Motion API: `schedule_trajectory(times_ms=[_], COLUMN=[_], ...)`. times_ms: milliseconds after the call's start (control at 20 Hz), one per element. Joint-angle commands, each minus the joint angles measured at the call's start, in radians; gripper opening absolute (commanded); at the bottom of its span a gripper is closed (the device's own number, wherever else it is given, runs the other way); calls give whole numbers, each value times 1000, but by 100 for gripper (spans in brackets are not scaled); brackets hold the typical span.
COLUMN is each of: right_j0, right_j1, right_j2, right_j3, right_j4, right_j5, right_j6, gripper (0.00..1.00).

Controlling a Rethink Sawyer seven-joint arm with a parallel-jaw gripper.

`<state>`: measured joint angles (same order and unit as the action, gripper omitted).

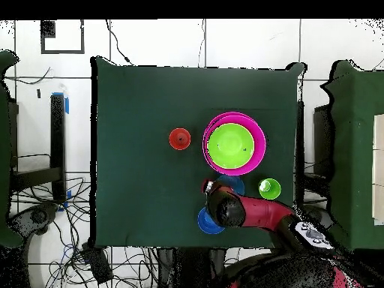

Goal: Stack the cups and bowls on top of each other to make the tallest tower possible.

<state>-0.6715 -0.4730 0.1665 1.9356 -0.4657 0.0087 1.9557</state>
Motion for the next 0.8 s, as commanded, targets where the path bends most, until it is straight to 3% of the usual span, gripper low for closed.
schedule_trajectory(times_ms=[50,300,800], right_j0=[36,-12,-82], right_j1=[-154,-312,-434], right_j2=[89,191,278], right_j3=[40,114,162], right_j4=[6,66,117], right_j5=[61,182,293], right_j6=[64,35,-3], gripper=[0,0,0])
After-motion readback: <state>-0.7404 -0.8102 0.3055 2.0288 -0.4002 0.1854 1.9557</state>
